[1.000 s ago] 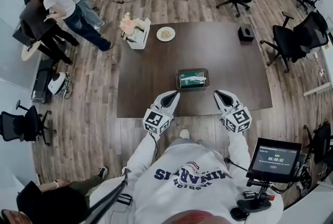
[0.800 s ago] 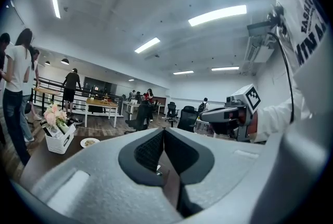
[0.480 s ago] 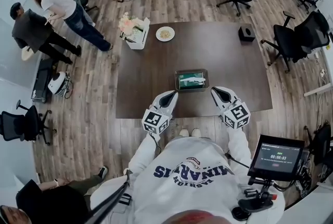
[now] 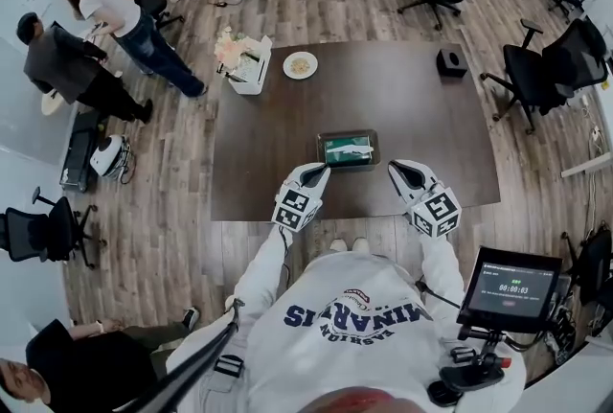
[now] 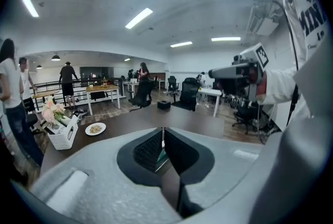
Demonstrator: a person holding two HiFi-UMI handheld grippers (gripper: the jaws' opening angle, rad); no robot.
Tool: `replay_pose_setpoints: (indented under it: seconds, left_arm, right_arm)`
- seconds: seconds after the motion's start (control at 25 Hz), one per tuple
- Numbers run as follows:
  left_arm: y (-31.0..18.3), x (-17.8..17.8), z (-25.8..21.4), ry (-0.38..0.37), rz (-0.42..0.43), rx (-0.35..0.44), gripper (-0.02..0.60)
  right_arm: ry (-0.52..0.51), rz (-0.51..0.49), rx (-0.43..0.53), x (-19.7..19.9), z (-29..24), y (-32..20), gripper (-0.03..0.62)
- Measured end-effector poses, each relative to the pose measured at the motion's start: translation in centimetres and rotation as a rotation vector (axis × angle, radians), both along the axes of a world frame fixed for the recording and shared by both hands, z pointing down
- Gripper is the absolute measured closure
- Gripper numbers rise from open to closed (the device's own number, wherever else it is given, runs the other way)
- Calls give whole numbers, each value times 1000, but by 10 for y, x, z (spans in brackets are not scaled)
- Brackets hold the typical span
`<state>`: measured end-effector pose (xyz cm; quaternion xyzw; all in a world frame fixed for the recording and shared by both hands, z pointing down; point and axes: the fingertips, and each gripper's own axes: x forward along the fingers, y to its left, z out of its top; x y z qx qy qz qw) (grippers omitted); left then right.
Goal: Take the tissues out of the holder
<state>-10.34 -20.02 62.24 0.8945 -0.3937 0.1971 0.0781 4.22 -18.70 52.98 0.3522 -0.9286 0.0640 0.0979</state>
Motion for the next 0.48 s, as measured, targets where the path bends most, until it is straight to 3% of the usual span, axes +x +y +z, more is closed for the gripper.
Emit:
replay_pose_setpoints:
  seconds: [0.32,0.48]
  left_arm:
    - [-46,15,109,-542,263,-165,555]
    - [-55,12,154,-727,368,-222,518]
  right_arm:
    - [-11,47,-6,17,10,2,585]
    - [-7,81,-13,29,15,2,585]
